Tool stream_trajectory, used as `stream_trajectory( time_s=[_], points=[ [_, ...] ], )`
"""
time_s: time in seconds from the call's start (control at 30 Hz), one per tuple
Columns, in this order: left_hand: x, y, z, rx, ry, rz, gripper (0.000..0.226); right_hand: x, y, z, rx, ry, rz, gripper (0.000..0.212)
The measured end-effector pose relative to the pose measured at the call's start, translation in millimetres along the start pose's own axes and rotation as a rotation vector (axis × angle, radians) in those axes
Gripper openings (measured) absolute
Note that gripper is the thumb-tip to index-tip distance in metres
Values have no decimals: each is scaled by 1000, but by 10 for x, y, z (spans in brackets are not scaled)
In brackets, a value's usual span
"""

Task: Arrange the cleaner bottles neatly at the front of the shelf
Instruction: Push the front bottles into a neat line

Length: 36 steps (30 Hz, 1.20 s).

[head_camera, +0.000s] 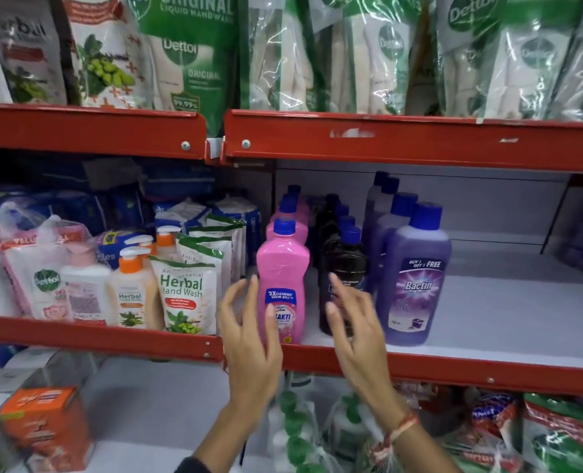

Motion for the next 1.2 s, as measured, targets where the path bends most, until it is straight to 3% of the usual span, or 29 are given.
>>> stream_trajectory(
  time_s=[0.03,0.1,0.2,0.3,0.4,0.5,0.63,0.83,1.03,1.2],
  points=[
    [-30,156,-81,-65,34,-40,46,174,86,10,-13,125,-25,41],
    [-366,404,-285,-104,-137,-129,44,353,235,30,-48,203,-15,40],
    [-936,411,-502,89,-421,-152,62,212,336,47,-92,-35,60,51],
    [-1166,294,-416,284,-493,-199,66,71,372,76,-135,-190,91,60],
    [-1223,303,-337,334,-575,-245,61,50,401,135,-213,-245,96,59],
    [-1163,311,-365,344,-593,-181,54,82,378,99,-208,-248,51,58],
    [-1045,408,-443,297,-605,-78,61,154,301,-7,-139,-254,-4,58],
    [-827,442,-495,220,-527,-42,58,211,286,-23,-83,-271,22,58],
    [-825,386,-485,184,-535,-36,73,230,303,-31,-69,-287,22,61],
    [-840,383,-487,164,-557,-51,60,226,321,-51,-28,-291,0,63]
  ],
)
Point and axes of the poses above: each hand's wrist, its own z-axis towards the middle knuckle, its own x-axis out of the back of the hand, y = z × x, the point moved 10 cm from there along z, towards the middle knuckle, and after that the axes turned 8 degrees about y, right-handed, at the moved point
